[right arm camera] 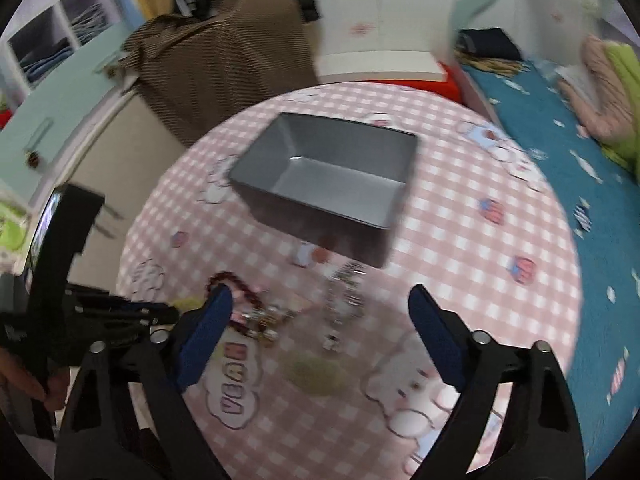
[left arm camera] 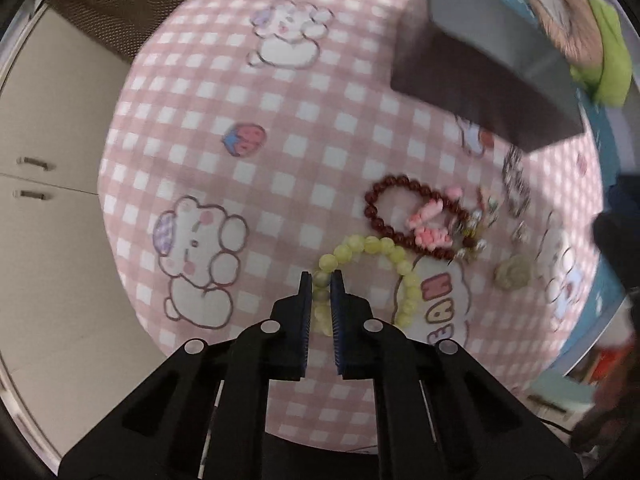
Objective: Organize jewelry
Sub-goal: 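Lower both tools toward the bracelets beside the grey tray, then grasp the yellow bead bracelet with left gripper while right gripper grasps red bracelet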
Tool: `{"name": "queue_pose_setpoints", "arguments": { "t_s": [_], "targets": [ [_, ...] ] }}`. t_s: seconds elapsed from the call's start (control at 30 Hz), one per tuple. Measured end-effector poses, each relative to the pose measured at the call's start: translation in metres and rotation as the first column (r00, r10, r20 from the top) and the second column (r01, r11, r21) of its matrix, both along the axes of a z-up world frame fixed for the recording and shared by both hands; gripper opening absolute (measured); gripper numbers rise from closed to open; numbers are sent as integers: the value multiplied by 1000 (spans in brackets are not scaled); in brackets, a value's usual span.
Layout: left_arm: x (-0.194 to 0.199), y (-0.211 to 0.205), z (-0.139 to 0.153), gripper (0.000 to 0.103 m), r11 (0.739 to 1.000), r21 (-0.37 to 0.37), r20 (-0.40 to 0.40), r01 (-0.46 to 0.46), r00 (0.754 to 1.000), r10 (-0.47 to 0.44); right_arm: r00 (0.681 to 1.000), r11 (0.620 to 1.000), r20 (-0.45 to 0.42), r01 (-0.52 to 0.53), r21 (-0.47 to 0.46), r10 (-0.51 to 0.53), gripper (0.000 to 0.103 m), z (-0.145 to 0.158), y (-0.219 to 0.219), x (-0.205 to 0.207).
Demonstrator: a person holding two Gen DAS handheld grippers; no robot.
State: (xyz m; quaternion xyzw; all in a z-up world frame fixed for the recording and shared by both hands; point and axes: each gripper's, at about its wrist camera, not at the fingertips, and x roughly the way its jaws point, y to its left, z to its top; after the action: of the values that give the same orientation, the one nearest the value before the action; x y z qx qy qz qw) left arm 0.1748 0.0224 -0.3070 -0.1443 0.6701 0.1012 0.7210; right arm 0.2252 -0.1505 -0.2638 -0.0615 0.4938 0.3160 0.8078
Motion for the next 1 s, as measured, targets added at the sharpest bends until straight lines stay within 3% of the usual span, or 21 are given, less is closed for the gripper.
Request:
{"name": "queue_pose_setpoints", "arguments": {
  "t_s": [0.13,0.23,0.33,0.57,0.83,1.0],
  "targets": [
    [-2,10,19,9,999,-29,49,-35,998,36,994,994,-39,-104,13,105,56,-9,28,2],
    [-3,18,31,9,997,-56,87,-43,995,48,985,986,-63,-165,-28,163,48,-22,52,2],
    [1,23,40,9,998,-50,123,-24,992,30,979,982,-89,-188,-23,185,42,-30,67,2],
    [7,45,39,9,993,-119,173,-21,984,42,971,969,-106,-223,-107,212,25,-43,96,-2],
    [-7,72,34,9,985,-169,192,-30,979,63,970,935,-96,-242,-261,224,7,-61,116,-10],
    [-8,84,34,9,979,-199,207,-39,975,81,979,953,-115,-190,-237,167,7,-58,109,-6]
  ]
}}
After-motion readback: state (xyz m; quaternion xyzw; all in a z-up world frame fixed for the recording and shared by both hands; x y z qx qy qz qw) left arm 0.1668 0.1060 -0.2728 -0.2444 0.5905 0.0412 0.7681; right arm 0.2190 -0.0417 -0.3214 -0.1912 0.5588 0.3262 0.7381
